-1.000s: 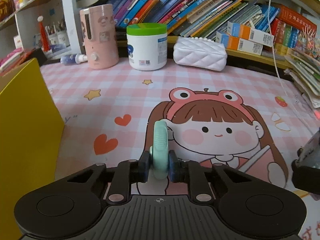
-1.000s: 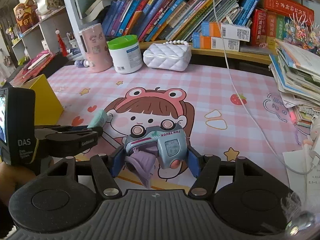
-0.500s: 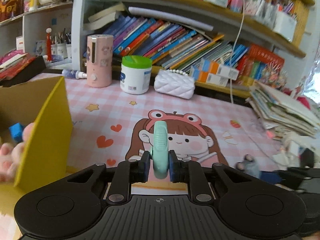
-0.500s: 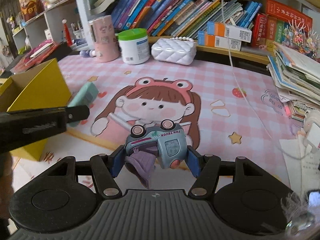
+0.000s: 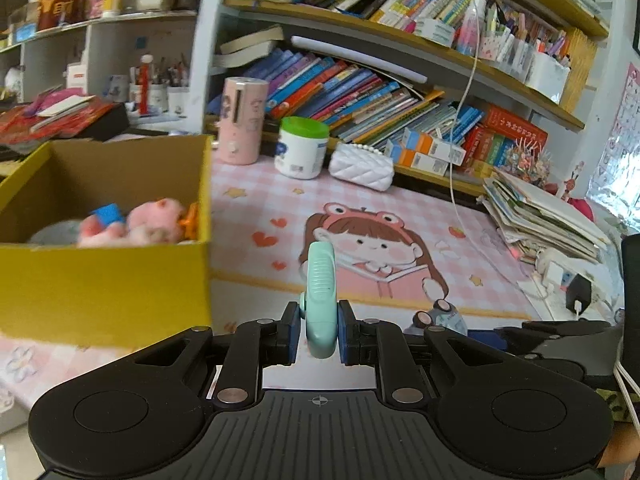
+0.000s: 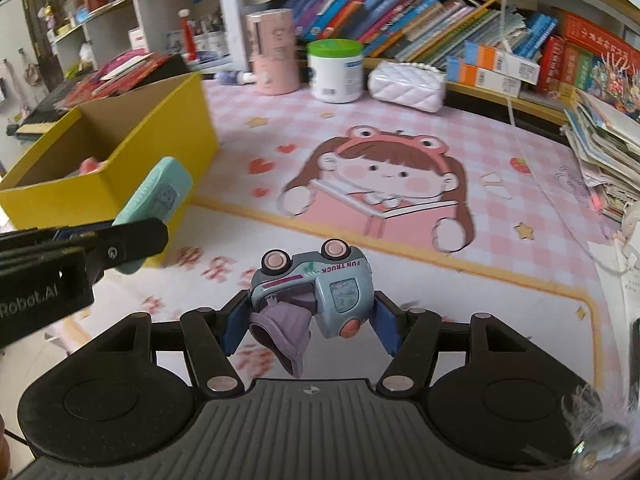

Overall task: Organize objects
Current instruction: 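Carry teal comb in left tool while right tool carries truck to yellow box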

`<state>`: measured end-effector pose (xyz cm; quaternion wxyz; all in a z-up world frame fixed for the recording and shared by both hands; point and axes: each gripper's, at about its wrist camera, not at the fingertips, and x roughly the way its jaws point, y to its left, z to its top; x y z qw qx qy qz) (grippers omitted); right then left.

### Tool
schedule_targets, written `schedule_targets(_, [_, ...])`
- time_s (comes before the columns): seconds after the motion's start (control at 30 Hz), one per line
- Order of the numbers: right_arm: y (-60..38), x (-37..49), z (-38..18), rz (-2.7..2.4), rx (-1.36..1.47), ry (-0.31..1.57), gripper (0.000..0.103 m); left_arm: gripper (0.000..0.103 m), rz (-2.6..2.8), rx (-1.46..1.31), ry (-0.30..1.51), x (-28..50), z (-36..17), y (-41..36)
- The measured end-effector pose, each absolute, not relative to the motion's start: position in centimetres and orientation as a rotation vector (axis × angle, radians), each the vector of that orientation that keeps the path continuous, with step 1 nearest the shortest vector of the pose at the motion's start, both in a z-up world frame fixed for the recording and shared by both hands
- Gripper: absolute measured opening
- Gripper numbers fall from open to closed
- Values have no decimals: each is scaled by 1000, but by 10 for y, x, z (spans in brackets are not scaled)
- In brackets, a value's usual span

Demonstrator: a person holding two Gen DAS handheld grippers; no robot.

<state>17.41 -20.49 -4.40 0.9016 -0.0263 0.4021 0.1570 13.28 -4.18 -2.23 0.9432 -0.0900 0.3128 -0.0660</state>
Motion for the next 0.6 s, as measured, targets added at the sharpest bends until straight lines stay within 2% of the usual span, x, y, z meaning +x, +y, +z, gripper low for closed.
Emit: schedule_targets(0.6, [-112, 88, -36, 428, -91, 822, 61, 17, -44, -222, 624, 37, -15, 45])
